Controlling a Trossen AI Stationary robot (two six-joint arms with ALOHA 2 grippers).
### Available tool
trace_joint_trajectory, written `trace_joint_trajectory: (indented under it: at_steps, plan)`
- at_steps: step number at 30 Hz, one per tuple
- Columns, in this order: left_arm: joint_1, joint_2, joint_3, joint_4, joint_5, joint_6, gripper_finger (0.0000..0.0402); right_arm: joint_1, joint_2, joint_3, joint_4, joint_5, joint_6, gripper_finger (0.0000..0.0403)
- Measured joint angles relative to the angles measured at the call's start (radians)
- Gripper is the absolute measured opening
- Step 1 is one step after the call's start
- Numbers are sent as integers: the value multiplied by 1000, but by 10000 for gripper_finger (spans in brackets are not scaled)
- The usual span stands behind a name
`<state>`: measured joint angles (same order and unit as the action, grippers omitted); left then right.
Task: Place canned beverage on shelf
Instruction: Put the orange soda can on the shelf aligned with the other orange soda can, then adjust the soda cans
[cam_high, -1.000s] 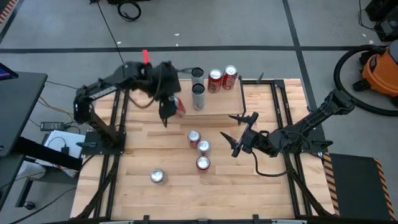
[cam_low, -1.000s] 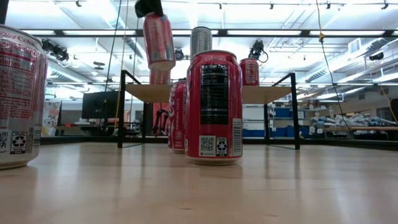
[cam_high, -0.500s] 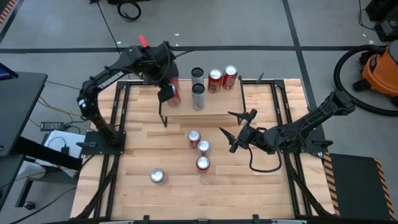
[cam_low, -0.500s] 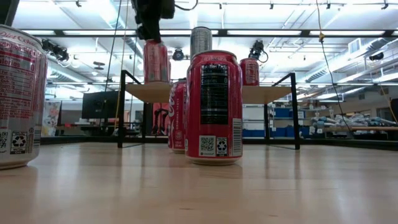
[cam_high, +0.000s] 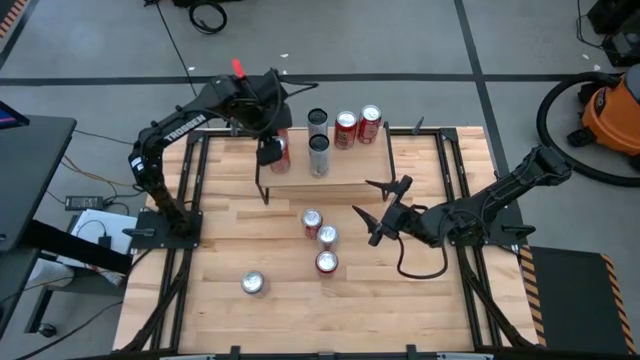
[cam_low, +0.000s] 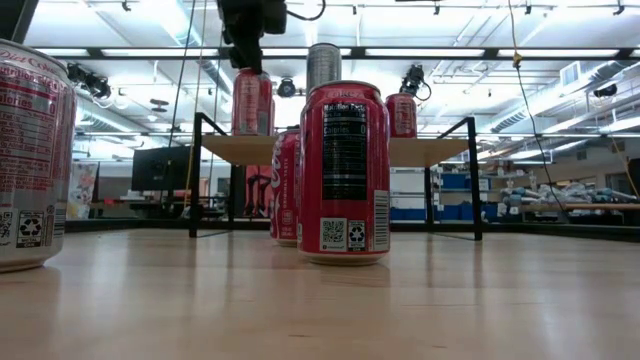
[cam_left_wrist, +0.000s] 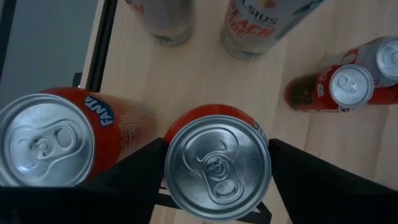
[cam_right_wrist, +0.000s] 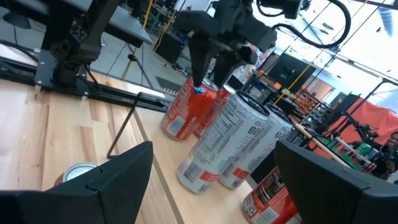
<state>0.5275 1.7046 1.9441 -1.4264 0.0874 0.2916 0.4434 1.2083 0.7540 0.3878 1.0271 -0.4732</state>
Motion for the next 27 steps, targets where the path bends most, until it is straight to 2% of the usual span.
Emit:
trace_joint_trajectory:
  at_steps: [6, 11, 21, 27]
  plan:
    - [-38, 8, -7, 1, -63, 3, 345, 0, 0, 0, -2, 0, 3, 347]
    - [-71, 6, -7, 2, -105, 0, 376, 0, 0, 0, -1, 0, 6, 347]
    - [-102, -9, -6, 14, -127, -3, 384, 0, 0, 0, 0, 0, 8, 347]
    - [-111, -50, -5, 112, -133, -4, 385, 0, 0, 0, -1, 0, 10, 347]
